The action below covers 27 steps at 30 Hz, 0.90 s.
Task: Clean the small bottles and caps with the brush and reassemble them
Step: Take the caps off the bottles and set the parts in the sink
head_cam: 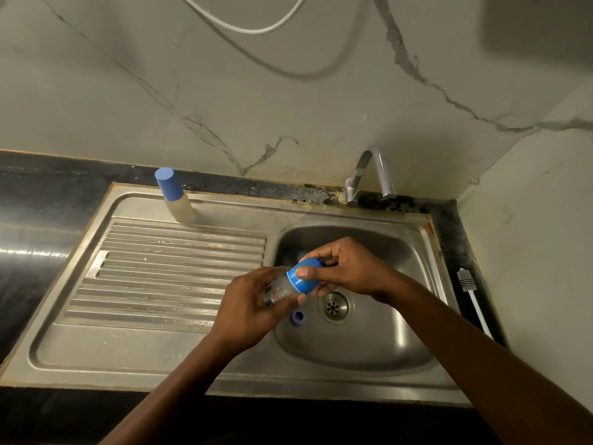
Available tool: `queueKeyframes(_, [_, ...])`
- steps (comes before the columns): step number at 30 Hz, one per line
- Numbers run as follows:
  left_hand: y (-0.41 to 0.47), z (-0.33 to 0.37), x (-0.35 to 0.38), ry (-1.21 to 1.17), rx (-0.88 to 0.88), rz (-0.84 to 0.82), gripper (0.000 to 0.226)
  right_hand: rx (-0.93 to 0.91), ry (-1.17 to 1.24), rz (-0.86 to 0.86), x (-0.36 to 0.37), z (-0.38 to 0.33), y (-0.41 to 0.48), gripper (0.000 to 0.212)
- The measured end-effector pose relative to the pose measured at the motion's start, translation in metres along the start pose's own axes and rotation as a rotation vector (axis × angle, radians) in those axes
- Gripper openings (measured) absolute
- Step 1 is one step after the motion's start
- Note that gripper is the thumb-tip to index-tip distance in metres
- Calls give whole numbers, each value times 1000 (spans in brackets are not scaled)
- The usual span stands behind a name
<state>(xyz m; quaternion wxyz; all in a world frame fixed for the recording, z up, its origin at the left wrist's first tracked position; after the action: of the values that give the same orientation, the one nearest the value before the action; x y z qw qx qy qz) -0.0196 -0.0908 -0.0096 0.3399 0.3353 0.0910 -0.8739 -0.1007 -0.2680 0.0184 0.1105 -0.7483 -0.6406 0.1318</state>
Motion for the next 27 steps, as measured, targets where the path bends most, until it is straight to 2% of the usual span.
queueKeyframes(11, [6, -2, 21, -291, -69, -197, 31, 69, -29, -216, -28, 13, 5, 45])
queueKeyframes(17, [14, -13, 35, -324, -132, -203, 33, 102, 167, -274, -56, 33, 19, 49])
queueKeyframes(19, [16, -20, 34, -319, -160, -170, 35, 144, 228, -192, -74, 43, 28, 48])
queueKeyframes(21, [17, -27, 32, -310, -194, -131, 35, 188, 226, -35, -94, 61, 40, 44])
queueKeyframes(24, [19, -36, 31, -279, -240, -94, 35, 241, 72, 181, -115, 101, 62, 43])
queueKeyframes(27, [20, -44, 32, -250, -276, -82, 35, 262, -89, 307, -121, 144, 87, 40])
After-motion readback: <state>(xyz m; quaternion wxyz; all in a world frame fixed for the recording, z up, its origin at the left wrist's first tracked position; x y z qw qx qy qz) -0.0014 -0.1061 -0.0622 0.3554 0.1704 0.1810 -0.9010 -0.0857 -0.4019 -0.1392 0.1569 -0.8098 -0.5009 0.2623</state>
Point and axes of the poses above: each hand's wrist, its own y-axis towards the middle knuckle, its own x-axis out of the palm, z = x × y, the point moved 6 cm from there along y, towards the middle knuckle, and after that the axes turned 12 degrees about y, right-handed, at the moved point
